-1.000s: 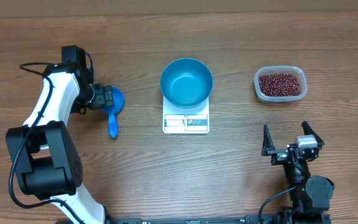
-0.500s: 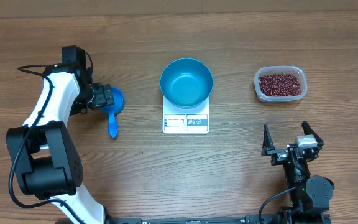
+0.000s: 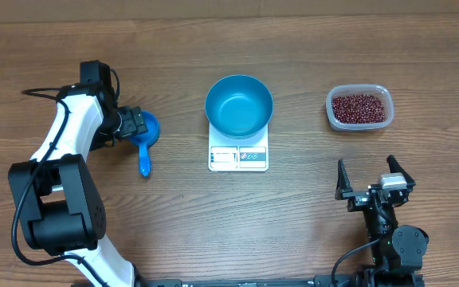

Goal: Scoop item into bowl and weigh 150g on scale
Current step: 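Lower the left gripper and close it on the blue scoop's rim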

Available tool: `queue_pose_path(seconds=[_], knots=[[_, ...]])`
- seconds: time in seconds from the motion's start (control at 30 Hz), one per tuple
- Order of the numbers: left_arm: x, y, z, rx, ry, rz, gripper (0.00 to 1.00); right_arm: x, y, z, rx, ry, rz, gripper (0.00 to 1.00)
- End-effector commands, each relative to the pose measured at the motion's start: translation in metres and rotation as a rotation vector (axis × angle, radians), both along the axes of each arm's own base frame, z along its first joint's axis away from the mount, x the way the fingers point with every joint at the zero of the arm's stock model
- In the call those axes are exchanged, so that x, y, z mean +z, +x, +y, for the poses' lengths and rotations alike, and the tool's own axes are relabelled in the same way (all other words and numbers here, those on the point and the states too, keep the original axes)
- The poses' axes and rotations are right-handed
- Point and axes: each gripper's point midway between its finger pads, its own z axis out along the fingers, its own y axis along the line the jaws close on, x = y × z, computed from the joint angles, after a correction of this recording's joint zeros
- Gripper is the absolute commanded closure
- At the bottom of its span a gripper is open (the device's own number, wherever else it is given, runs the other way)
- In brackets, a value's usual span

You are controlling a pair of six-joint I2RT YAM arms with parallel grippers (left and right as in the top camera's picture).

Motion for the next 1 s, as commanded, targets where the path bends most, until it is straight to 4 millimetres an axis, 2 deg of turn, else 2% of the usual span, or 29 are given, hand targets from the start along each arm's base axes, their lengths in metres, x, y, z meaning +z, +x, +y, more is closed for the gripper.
queue_pose_path(seconds=[0.0,0.97], knots=[[-0.007,-0.003,0.000,0.021,-0.012,0.014,0.01,-0.002,0.000,0.000,0.002,-0.004,-0.003,0.00],[-0.033,-0.015,-0.001,0.021,-0.014,0.023,0.01,-0.002,0.000,0.000,0.002,-0.004,-0.003,0.00]])
